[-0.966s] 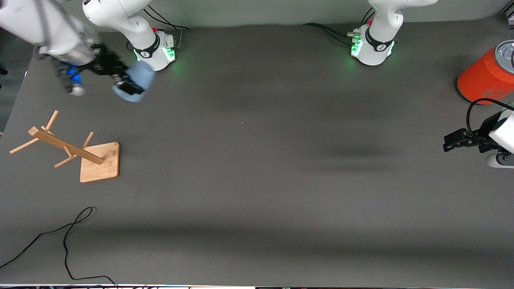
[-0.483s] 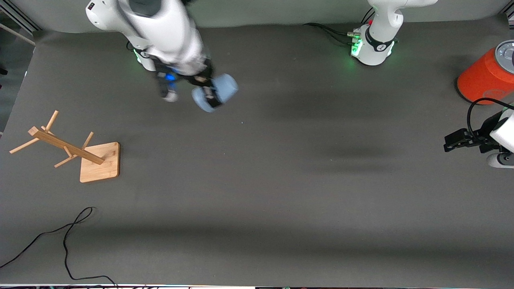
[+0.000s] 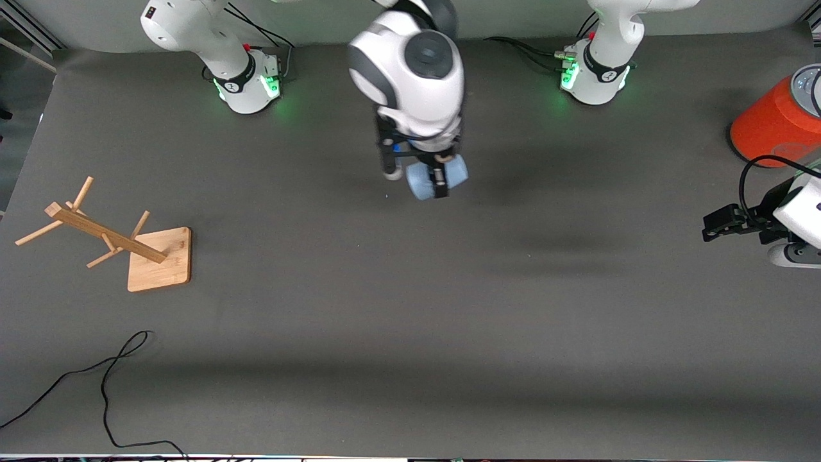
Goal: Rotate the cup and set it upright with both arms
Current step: 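Pull the blue cup off the peg and carry it to mid-table, then lower the blue cup onto the table with the right gripper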
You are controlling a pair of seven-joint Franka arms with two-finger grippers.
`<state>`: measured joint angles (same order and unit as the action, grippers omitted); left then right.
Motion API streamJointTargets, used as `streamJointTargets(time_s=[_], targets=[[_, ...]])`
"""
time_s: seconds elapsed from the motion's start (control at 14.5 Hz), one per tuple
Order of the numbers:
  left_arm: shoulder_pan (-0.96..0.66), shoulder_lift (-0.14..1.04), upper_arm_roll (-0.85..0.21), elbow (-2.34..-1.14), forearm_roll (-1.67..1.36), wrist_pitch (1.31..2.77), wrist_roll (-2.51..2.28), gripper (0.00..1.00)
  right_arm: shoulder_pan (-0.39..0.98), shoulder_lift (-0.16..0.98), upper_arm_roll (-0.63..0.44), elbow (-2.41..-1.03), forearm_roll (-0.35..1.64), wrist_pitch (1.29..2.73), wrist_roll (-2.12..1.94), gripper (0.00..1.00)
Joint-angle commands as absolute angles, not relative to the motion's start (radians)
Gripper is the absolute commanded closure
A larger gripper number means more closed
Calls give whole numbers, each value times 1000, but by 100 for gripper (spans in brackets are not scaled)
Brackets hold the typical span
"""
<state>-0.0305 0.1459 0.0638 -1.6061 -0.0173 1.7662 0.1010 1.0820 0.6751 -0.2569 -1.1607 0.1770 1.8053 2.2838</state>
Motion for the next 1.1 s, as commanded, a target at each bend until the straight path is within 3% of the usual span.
streamJointTargets(time_s=[0.0, 0.07, 0.41, 0.83, 0.9, 1.03], targets=[[-34, 135, 72, -1588, -23, 1736, 121, 0, 1107, 819, -276, -1028, 183, 1815, 2364, 72], [-28, 129, 74, -1591, -23, 1727, 121, 0, 1121, 848, -276, -1028, 172, 1836, 2376, 76], [-23, 115, 77, -1591, -28, 1698, 121, 0, 1144, 986, -276, -1020, 124, 1943, 2465, 76], [-26, 118, 75, -1592, -28, 1692, 120, 0, 1144, 1072, -276, -980, 123, 1979, 2506, 78], [-26, 118, 74, -1592, -28, 1692, 120, 0, 1144, 1077, -275, -980, 121, 1991, 2508, 76], [-26, 118, 75, -1594, -28, 1687, 120, 0, 1146, 1088, -275, -980, 121, 1996, 2510, 53]])
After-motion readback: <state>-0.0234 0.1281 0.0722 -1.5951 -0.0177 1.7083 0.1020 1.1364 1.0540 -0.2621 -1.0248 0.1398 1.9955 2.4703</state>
